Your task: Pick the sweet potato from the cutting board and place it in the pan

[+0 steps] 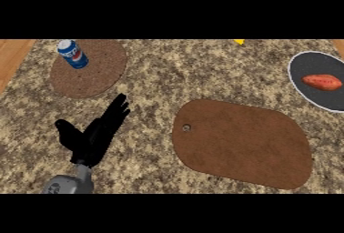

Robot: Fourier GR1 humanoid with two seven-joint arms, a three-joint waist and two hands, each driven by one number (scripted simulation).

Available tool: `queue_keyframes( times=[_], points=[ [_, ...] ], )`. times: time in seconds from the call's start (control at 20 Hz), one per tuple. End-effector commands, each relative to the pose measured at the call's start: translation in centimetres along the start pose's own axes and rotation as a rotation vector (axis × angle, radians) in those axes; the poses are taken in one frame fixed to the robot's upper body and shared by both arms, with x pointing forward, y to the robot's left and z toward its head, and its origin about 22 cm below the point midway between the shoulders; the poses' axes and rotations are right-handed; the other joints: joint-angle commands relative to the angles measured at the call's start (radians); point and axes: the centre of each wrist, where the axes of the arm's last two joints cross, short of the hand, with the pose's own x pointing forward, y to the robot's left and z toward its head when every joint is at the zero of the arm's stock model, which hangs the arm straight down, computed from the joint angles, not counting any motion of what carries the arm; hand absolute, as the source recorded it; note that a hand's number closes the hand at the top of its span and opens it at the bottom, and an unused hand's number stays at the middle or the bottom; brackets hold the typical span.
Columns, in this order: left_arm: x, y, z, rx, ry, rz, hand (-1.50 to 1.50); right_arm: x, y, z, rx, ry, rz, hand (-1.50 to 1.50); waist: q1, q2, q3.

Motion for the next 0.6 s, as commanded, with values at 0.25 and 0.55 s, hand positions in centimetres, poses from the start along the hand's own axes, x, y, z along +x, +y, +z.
queue_keyframes(
  times=[0.25,0.55],
  points=[
    [0.0,0.8,-0.4,0.023,0.0,0.001,0.0,-1.4,-5.8,1.7,0.136,-0.033,-0.07,-1.5,-0.017,-0.007,-0.003],
    [-0.2,1.1,0.5,0.013,0.021,0.0,0.0,-2.2,-7.0,2.6,0.147,-0.042,-0.058,-1.5,-0.008,-0.009,-0.002]
  ],
)
